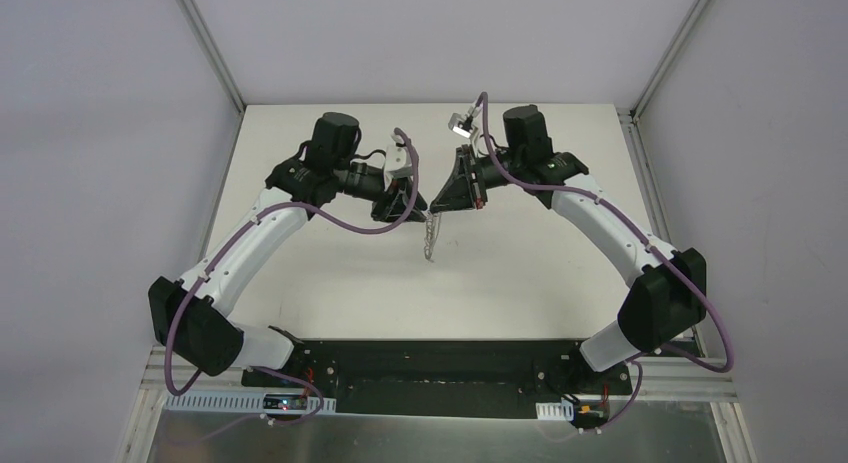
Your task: Put the keys on the keyring
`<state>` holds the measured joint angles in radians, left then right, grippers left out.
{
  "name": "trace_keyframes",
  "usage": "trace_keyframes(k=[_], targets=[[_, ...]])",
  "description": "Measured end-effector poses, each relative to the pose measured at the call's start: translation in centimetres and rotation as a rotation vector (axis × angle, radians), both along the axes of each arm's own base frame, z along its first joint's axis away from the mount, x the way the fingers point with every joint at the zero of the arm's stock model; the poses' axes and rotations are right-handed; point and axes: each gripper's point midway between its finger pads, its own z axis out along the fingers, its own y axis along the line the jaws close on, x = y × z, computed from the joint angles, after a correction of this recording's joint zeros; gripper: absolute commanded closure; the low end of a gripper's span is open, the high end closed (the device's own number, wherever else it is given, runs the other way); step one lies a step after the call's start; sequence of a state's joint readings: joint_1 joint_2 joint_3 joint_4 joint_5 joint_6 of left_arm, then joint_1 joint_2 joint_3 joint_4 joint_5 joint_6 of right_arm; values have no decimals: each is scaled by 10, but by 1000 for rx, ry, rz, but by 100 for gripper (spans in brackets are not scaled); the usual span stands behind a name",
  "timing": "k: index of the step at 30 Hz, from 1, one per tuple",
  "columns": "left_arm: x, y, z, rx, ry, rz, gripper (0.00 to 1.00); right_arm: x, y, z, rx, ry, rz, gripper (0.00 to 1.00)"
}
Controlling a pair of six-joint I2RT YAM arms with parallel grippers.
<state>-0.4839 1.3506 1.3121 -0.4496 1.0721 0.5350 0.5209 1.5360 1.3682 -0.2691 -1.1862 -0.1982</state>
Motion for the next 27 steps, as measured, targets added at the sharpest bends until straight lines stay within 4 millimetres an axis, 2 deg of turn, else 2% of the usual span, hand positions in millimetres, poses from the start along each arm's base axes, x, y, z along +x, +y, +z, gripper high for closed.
trace_keyframes(k=[8,15,20,25,27], targets=[[4,-3,0,-7,-9,0,69,1,1,6,26,15,7,100],[7,-5,-2,-9,-4,1,75,1,1,7,34,33,5,100],[4,-9,0,-16,-4,-12,85,4,1,9,40,37,-5,100],[4,-11,1,-25,-5,-19,98,4,1,10,46,51,-3,100],[3,-12,1,-25,0,-19,100,4,0,10,48,56,-2,100]])
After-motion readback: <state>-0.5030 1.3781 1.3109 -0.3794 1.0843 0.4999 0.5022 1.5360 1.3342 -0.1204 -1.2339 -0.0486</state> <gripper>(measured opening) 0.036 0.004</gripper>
